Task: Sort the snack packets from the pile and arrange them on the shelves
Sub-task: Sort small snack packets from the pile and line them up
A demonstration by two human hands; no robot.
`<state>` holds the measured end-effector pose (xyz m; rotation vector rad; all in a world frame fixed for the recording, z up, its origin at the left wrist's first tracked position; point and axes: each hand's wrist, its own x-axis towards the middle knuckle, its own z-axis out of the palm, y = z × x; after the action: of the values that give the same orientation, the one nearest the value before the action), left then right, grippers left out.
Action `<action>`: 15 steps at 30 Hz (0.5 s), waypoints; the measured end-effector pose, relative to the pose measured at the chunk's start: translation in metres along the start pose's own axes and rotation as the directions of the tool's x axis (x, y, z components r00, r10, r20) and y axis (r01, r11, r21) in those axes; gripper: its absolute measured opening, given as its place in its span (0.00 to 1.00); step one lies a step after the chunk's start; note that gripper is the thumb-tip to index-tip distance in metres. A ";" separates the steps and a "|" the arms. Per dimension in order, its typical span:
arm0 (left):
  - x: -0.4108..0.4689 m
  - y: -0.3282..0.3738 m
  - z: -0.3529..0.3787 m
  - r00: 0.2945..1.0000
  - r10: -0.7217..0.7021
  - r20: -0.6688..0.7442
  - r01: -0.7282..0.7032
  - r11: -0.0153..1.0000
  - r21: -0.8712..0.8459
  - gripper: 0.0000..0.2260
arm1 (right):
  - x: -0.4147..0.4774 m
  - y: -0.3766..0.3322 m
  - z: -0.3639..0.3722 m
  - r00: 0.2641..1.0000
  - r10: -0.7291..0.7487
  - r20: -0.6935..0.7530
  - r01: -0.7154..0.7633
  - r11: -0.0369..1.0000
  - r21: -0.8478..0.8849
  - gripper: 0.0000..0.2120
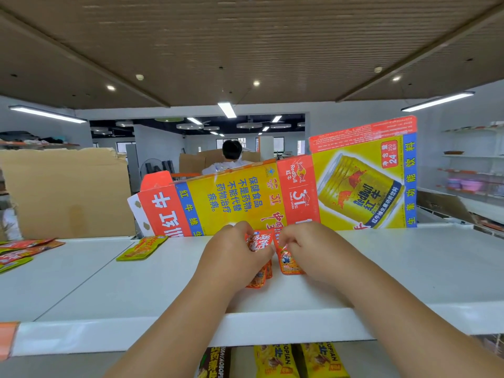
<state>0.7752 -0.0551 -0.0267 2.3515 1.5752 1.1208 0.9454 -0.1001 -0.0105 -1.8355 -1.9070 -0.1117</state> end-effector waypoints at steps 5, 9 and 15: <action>0.002 -0.005 0.002 0.999 0.017 -0.028 -0.018 1.000 -0.016 0.20 | 0.005 -0.021 0.007 1.000 0.022 -0.002 -0.022 1.000 0.009 0.09; 0.003 -0.005 0.002 0.998 0.050 -0.027 -0.052 0.996 -0.078 0.15 | 0.008 -0.022 0.009 0.993 0.083 -0.081 -0.079 0.995 0.060 0.08; -0.002 -0.002 -0.004 0.976 0.217 0.017 -0.213 0.969 -0.124 0.17 | 0.010 -0.011 0.013 0.972 0.184 -0.144 -0.179 0.983 0.047 0.18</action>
<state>0.7711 -0.0566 -0.0257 2.4900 1.2269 1.1780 0.9315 -0.0870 -0.0151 -1.9133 -1.6234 -0.1489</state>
